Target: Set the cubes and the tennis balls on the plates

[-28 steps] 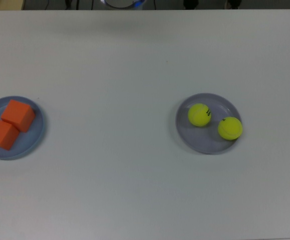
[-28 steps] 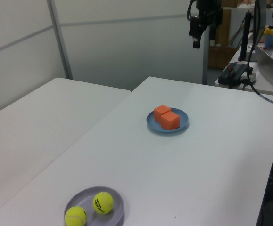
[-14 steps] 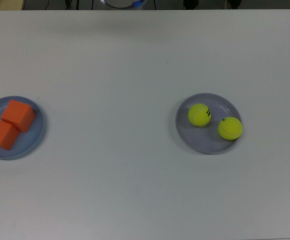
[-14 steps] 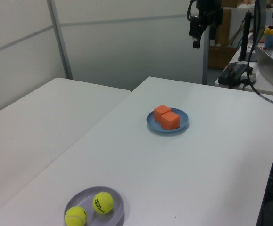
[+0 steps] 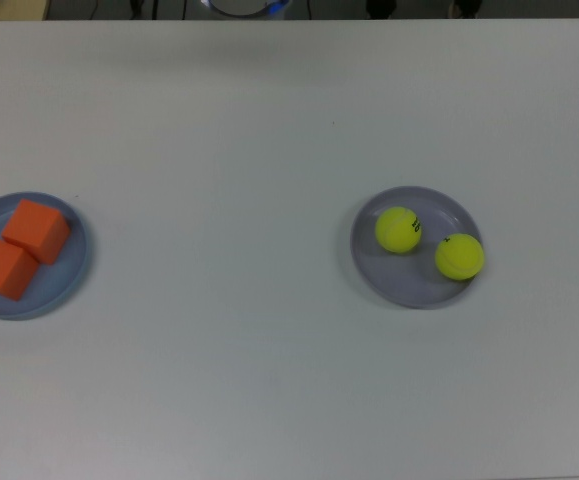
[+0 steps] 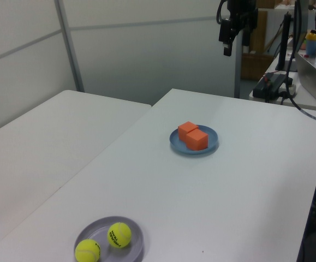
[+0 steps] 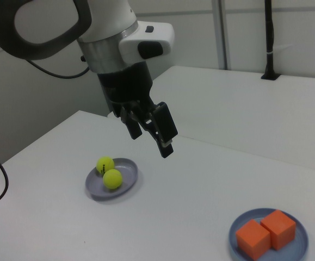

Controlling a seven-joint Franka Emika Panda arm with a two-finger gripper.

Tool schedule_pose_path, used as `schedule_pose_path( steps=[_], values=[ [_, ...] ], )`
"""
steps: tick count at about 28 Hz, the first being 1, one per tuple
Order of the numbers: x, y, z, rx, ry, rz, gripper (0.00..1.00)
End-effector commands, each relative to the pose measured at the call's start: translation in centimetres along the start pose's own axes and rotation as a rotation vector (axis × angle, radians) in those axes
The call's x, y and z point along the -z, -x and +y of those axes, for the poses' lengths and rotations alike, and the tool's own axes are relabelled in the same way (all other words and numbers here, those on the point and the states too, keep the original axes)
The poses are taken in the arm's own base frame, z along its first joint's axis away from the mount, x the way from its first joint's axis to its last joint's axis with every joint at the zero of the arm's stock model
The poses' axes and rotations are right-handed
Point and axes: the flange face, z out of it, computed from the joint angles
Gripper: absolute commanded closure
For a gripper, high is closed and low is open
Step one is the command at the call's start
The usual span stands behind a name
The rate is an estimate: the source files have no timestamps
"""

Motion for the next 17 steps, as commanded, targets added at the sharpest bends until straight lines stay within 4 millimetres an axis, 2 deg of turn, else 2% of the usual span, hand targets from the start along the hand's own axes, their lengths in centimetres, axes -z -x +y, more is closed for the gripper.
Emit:
schedule_pose_path(
  steps=[1,17],
  values=[
    [0.4,0.9,0.1,0.008,-0.024,-0.006,0.00],
    [-0.8,0.7,0.8,-0.004,-0.028,-0.036,0.00]
  ],
)
